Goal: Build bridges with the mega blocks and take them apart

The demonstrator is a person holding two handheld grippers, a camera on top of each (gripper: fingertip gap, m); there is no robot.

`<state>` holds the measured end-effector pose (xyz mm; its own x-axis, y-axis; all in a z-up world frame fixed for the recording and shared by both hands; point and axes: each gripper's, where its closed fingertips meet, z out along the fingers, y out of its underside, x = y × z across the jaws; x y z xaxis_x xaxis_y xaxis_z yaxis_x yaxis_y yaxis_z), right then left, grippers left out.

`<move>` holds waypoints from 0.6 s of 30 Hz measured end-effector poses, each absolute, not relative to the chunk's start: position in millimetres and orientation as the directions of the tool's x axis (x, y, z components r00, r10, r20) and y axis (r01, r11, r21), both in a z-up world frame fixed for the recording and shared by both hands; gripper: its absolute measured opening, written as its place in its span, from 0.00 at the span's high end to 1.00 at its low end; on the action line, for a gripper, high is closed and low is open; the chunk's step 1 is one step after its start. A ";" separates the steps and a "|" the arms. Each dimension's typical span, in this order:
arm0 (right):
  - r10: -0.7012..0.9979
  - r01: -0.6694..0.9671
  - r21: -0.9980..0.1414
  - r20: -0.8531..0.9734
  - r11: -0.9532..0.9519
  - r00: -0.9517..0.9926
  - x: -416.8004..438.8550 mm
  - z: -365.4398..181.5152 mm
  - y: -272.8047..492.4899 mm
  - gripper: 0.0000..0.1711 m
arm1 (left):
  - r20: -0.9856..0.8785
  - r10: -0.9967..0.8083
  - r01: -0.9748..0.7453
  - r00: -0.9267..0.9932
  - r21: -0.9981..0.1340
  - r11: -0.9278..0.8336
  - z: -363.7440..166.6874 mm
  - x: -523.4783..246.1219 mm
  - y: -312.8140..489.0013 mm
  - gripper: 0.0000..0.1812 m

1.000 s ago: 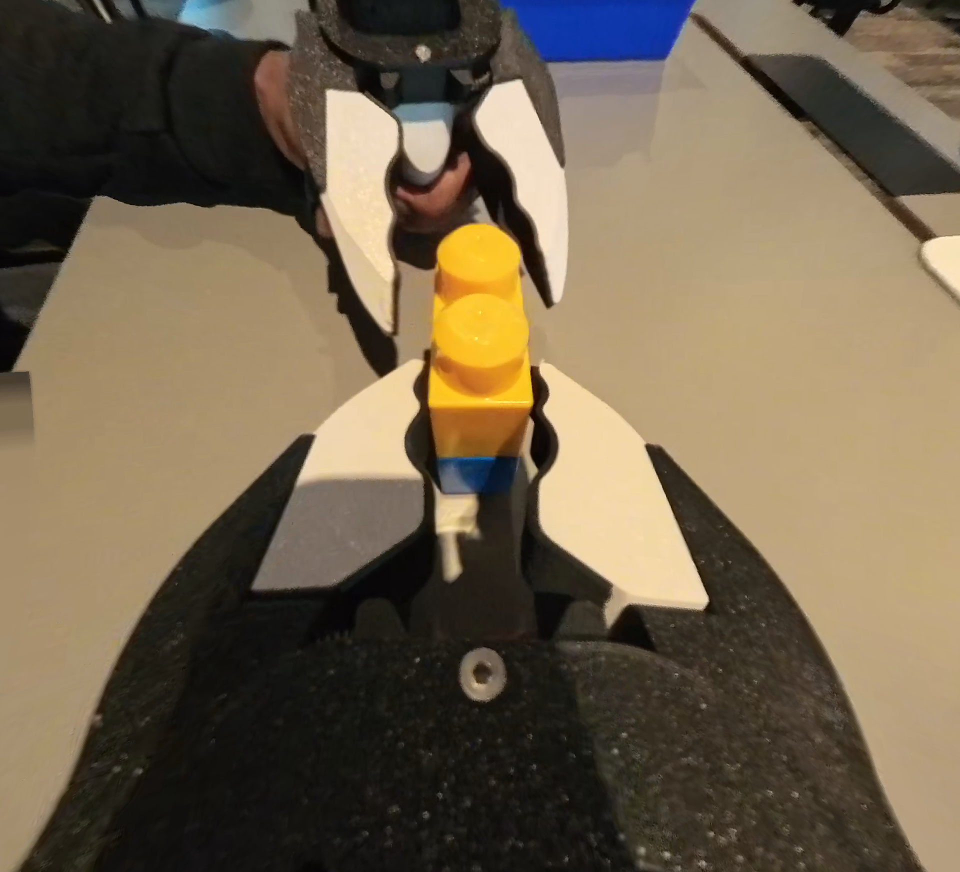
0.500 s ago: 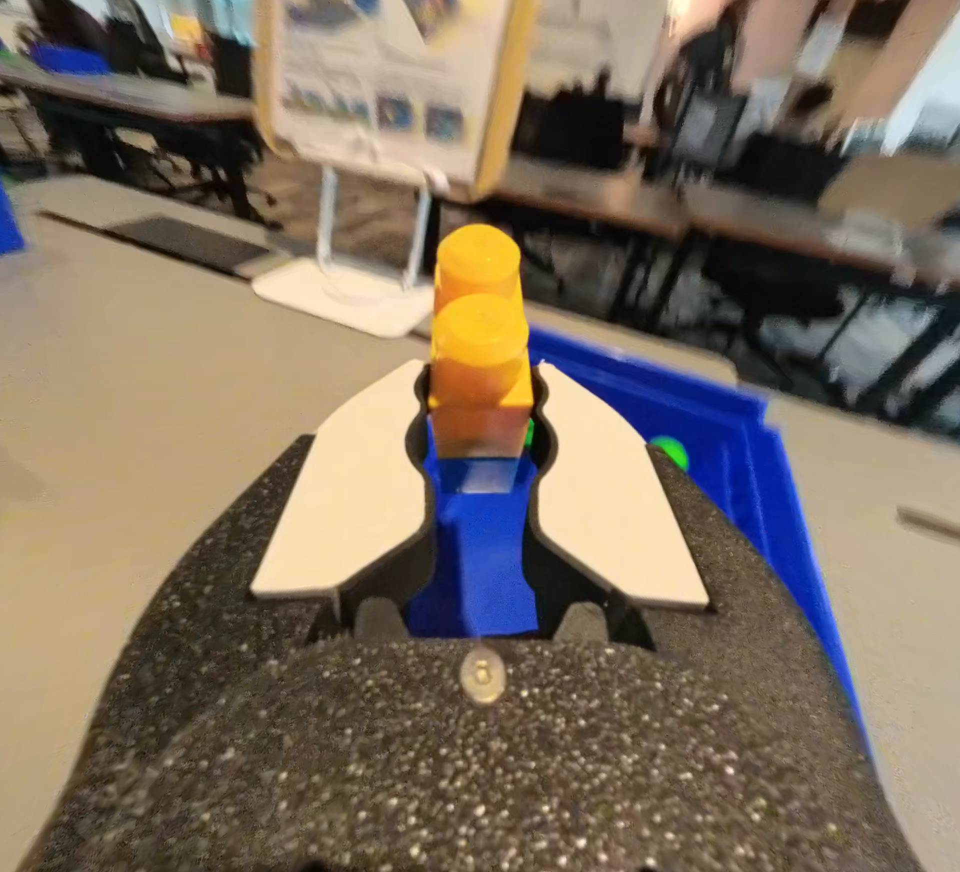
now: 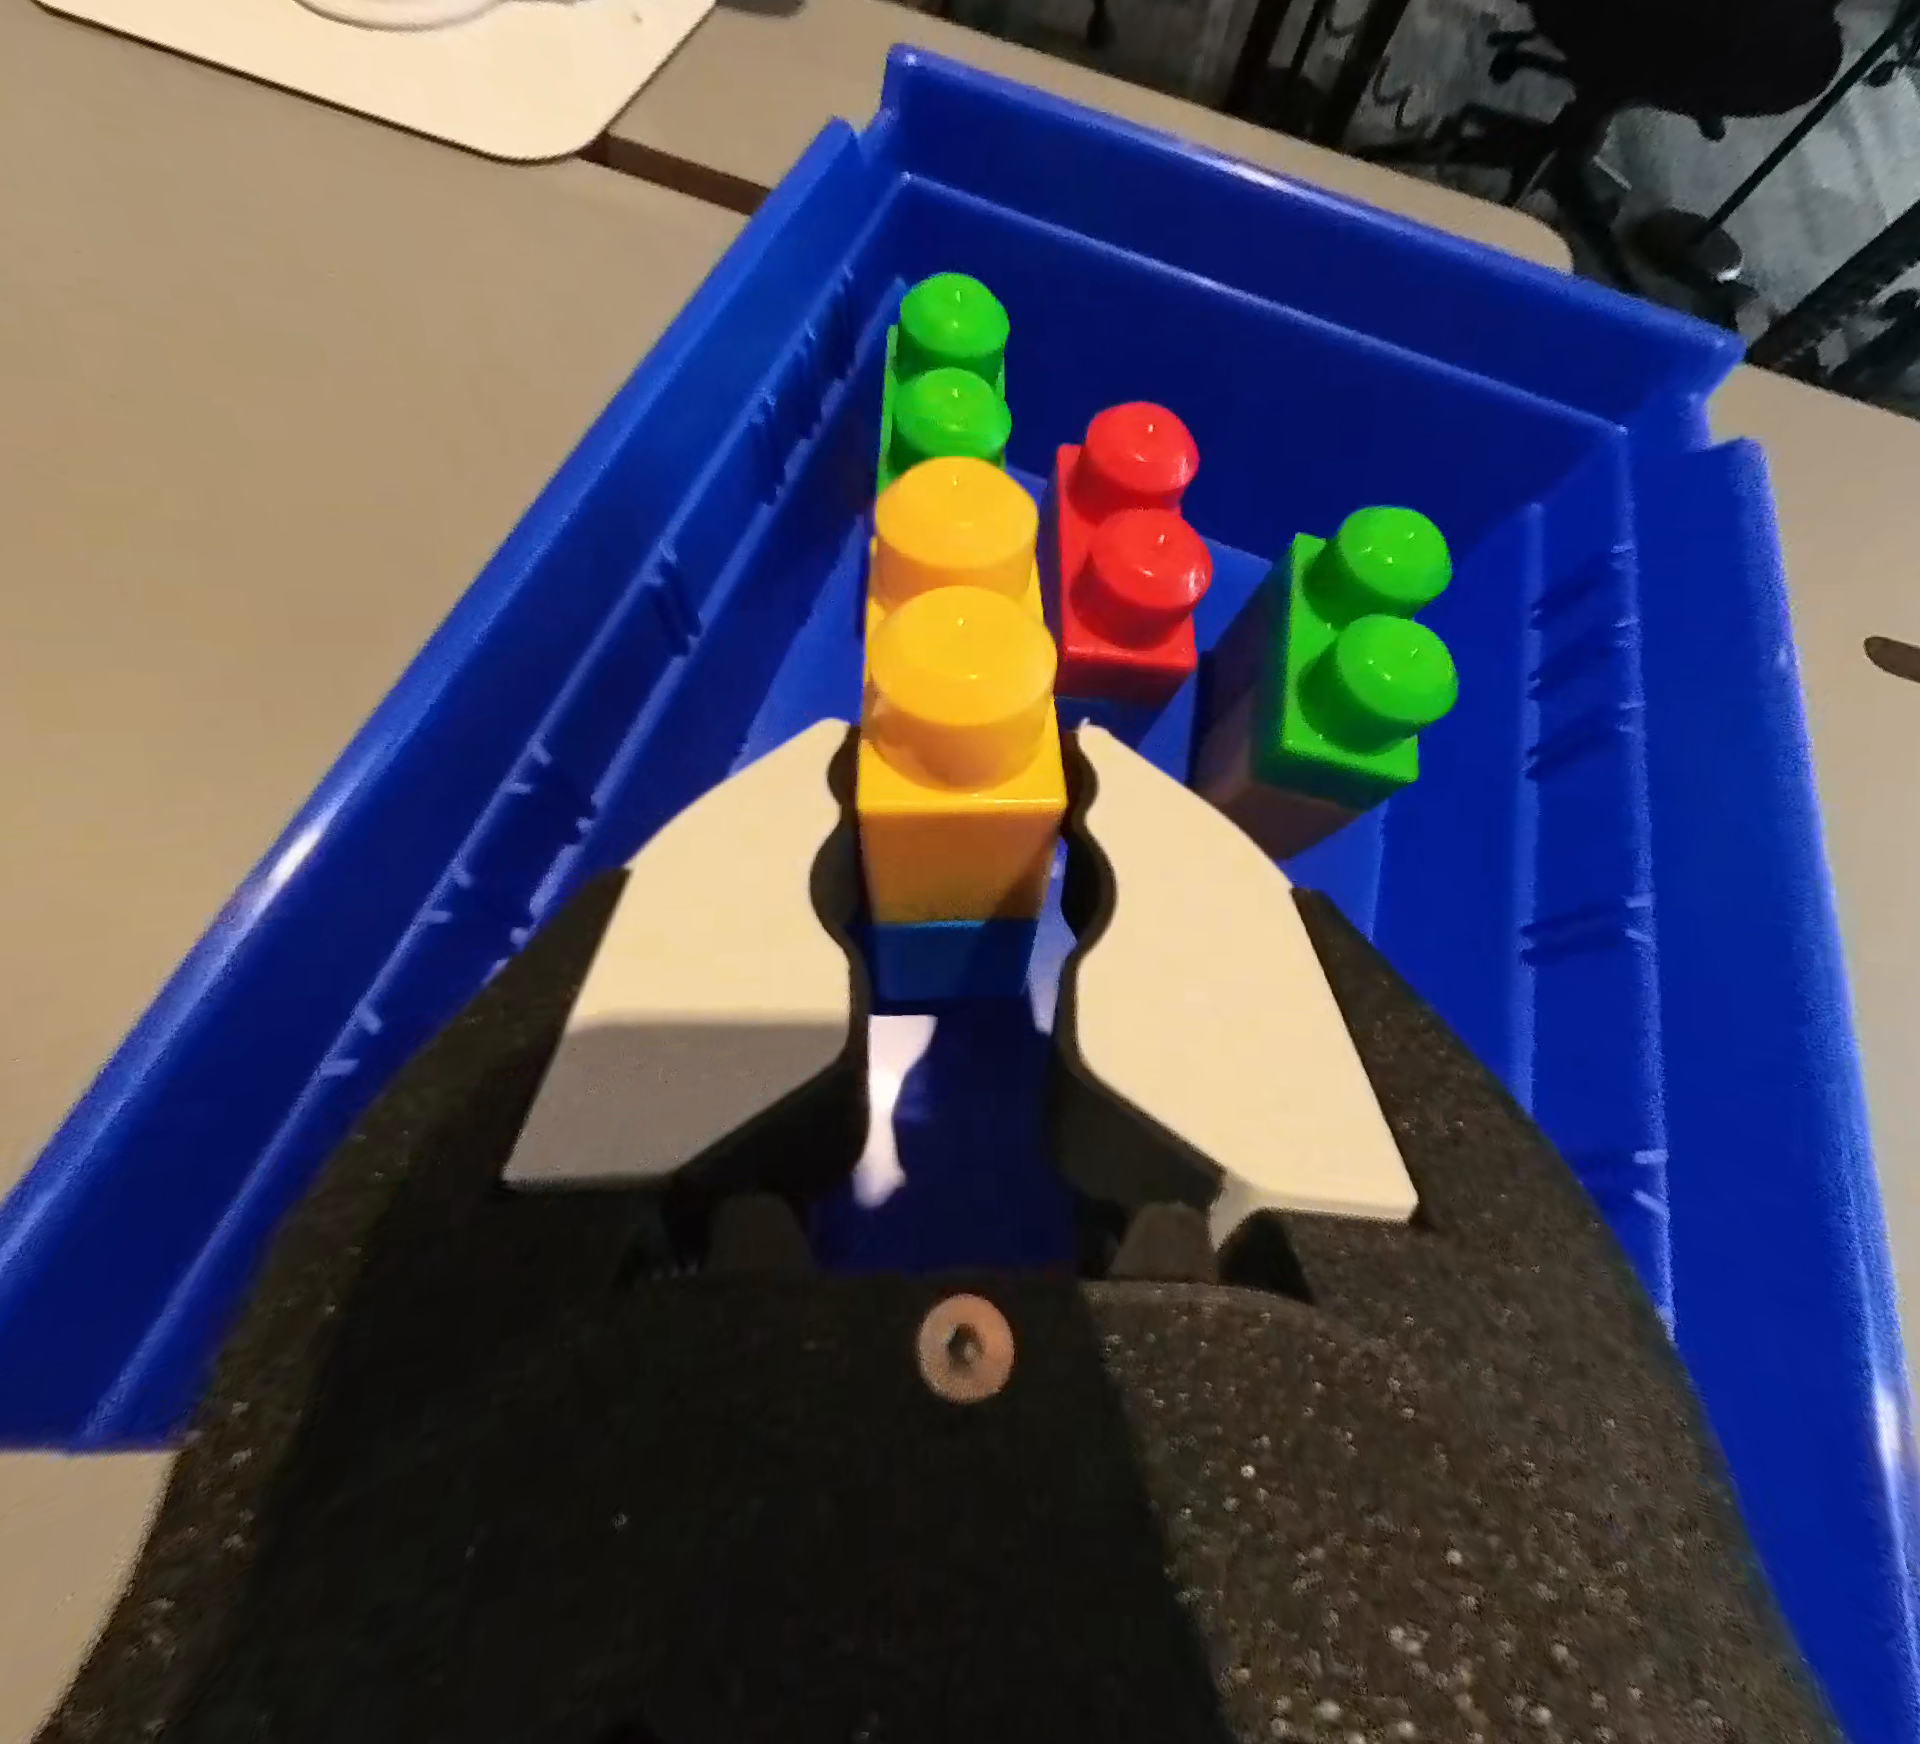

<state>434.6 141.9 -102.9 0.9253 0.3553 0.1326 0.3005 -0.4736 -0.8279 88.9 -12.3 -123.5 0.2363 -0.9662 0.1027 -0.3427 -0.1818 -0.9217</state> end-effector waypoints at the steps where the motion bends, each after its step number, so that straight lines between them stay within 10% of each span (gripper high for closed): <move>1: 0.354 0.306 -0.817 0.135 -0.489 0.926 434.9 -105.5 142.6 0.79 | 0.104 -0.966 -0.343 0.237 -0.921 -0.183 -123.7 88.9 -12.3 0.74; 18: 0.380 0.319 -0.742 0.094 -0.589 0.920 432.6 -123.6 144.0 0.74 | 0.110 -0.964 -0.349 0.243 -0.917 -0.192 -124.8 88.0 -11.3 0.74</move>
